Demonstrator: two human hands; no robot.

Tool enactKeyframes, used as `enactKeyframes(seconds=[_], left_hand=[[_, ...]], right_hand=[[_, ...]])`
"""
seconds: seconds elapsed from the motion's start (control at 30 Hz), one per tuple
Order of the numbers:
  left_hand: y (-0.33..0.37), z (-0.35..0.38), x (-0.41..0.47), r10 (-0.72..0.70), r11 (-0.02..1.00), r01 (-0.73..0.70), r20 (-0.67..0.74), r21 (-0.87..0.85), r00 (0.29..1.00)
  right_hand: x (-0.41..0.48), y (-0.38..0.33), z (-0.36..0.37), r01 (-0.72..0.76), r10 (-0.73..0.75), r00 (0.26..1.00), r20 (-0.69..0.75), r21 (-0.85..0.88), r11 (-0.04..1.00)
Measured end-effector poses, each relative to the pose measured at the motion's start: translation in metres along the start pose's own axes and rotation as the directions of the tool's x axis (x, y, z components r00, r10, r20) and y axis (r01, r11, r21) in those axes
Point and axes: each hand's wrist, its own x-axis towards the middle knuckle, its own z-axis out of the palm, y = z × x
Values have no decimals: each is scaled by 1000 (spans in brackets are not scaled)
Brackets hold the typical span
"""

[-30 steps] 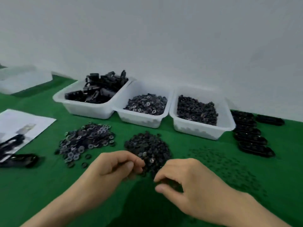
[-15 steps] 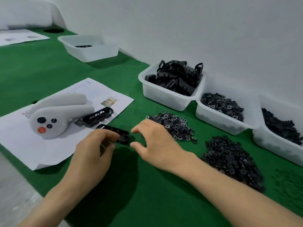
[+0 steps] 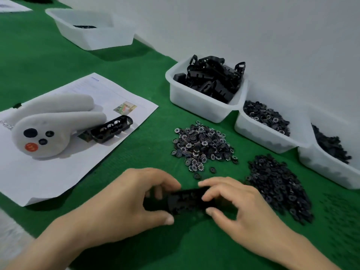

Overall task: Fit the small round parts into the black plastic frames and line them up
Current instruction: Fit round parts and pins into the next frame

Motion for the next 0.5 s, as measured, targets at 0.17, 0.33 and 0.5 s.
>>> enactKeyframes(seconds=[0.17, 0.33, 0.5], left_hand=[[18, 31, 11, 144, 989, -148, 215, 3, 966], [25, 34, 21, 126, 991, -130, 88, 32, 988], [27, 39, 40, 185, 972, -201, 134, 118, 974]], right_hand=[[-17, 14, 2, -40, 41, 993, -107, 13, 999], [9, 21, -9, -117, 129, 950, -285, 60, 991], [38, 31, -10, -216, 192, 968, -161, -148, 965]])
